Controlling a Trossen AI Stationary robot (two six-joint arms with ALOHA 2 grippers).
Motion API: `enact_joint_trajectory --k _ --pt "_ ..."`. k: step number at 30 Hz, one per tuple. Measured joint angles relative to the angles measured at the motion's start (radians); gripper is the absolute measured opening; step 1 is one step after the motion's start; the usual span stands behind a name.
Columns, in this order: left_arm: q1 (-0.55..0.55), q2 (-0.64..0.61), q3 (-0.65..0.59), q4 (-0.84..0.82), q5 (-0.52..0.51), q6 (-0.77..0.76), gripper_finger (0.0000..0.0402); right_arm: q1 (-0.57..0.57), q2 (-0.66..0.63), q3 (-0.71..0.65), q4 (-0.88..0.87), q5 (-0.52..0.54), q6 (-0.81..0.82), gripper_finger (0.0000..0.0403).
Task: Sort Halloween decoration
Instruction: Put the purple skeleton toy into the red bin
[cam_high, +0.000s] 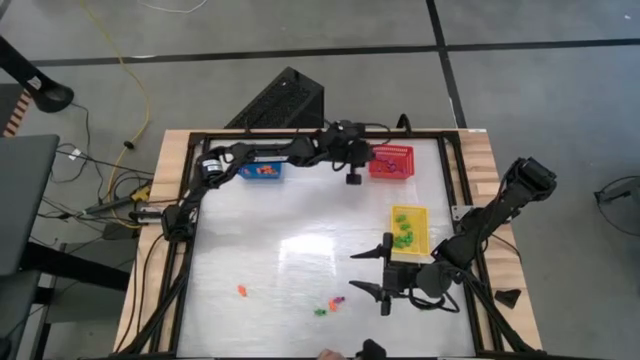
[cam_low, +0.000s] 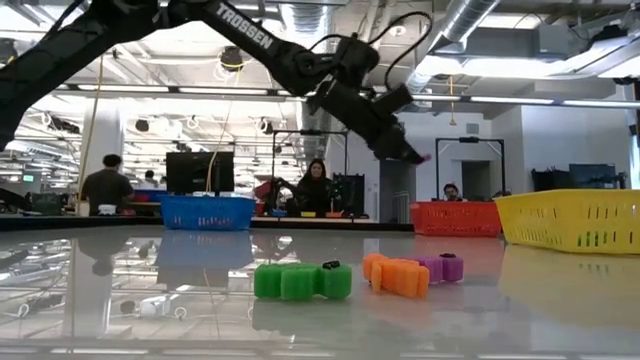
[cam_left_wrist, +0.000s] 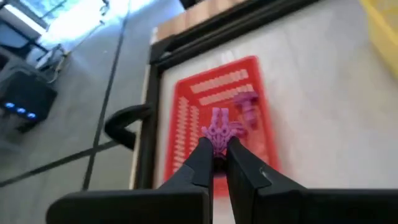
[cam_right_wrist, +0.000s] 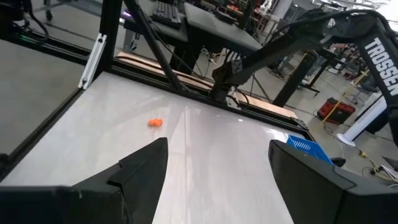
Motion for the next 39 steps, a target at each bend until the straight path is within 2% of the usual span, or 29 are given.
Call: enact_joint_trajectory --k 3,7,10,14,19,23,29,31,36,39 --pt "0.0 0.06 0.098 -0.002 0.0 0.031 0.0007 -0.004 0.0 0.0 0.011 0.0 -0.001 0.0311" --pt "0.02 0.191 0.283 -0.178 0.017 0.058 0.0007 -0.003 0.0 0.0 0.028 0.0 -0.004 0.0311" --pt "0.024 0.295 0.428 -0.314 -0.009 0.126 0.0008 0.002 0.0 0.0 0.02 0.0 -0.006 0.0311" --pt "0.018 0.361 0.565 -0.413 -0.029 0.156 0.001 0.01 0.0 0.0 0.018 -0.001 -0.01 0.0311" --pt "0.006 0.373 0.551 -0.39 -0.095 0.17 0.0021 0.017 0.0 0.0 -0.003 -0.003 -0.012 0.0311" --pt "-0.016 0.372 0.553 -0.381 -0.147 0.253 0.0065 0.018 0.0 0.0 -0.023 -0.003 0.008 0.0311" --pt "-0.06 0.372 0.555 -0.373 -0.377 0.36 0.0143 0.032 0.0 0.0 -0.02 -0.003 0.03 0.0311" --pt "-0.072 0.372 0.562 -0.379 -0.424 0.384 0.016 0.036 0.0 0.0 -0.012 -0.002 0.03 0.0311" --pt "-0.087 0.33 0.561 -0.386 -0.44 0.408 0.0179 0.041 0.0 0.0 0.025 0.001 0.025 0.0311" --pt "-0.089 0.278 0.561 -0.448 -0.454 0.393 0.018 0.049 0.0 0.0 0.035 0.003 0.022 0.0311"
